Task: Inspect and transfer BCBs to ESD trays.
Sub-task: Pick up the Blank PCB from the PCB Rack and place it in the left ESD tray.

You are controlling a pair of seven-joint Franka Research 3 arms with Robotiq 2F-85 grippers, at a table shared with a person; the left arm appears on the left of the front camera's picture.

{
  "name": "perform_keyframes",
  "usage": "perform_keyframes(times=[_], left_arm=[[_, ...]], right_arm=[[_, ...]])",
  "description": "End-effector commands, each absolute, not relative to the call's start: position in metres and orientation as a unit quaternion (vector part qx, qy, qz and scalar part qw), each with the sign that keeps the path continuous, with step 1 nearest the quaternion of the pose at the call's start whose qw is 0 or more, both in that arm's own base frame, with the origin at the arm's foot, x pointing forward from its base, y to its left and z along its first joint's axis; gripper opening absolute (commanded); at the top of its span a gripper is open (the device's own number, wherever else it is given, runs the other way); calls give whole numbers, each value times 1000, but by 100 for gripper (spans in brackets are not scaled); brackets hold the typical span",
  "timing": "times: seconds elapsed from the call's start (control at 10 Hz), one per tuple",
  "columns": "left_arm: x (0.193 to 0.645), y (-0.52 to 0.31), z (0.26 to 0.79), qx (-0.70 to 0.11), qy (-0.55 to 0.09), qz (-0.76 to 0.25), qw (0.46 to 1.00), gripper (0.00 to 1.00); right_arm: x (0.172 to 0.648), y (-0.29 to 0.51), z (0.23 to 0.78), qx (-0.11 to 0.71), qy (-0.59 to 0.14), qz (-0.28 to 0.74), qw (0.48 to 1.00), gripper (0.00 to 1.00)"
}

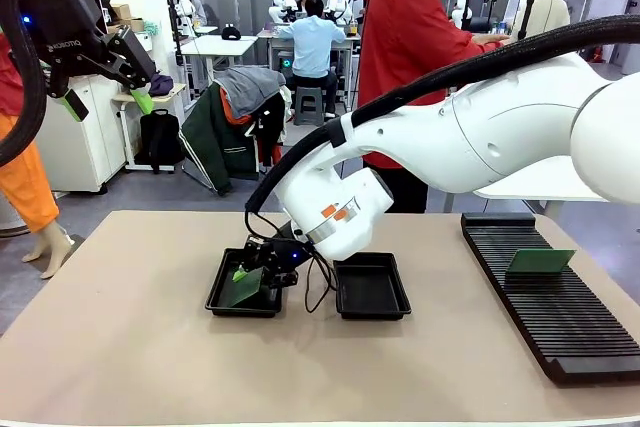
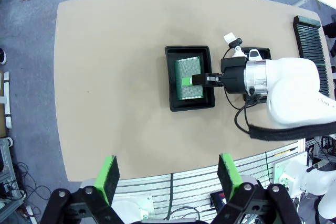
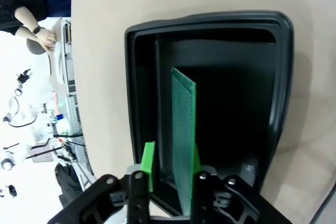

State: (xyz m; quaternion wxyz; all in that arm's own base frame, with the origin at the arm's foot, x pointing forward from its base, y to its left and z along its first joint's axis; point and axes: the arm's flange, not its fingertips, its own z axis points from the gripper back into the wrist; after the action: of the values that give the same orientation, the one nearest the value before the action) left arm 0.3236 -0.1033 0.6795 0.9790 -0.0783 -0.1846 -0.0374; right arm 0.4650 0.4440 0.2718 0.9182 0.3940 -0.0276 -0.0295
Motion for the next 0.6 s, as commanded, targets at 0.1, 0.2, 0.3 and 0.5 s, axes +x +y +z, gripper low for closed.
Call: perform_keyframes(times=[0.1, 0.2, 0.3, 0.5], left_arm=[[323, -103, 678, -77, -184, -34, 979, 100], [323, -103, 678, -77, -184, -34, 979, 100], [323, -103, 678, -77, -184, -34, 979, 100], [323, -103, 678, -77, -184, -34, 979, 100]], right_arm=[[473, 467, 301, 330, -30, -13, 944, 60], [476, 474, 311, 308, -30, -8, 951, 72], [480, 482, 322, 279, -27, 0, 960, 79], [490, 502, 346, 212, -21, 19, 977, 98]])
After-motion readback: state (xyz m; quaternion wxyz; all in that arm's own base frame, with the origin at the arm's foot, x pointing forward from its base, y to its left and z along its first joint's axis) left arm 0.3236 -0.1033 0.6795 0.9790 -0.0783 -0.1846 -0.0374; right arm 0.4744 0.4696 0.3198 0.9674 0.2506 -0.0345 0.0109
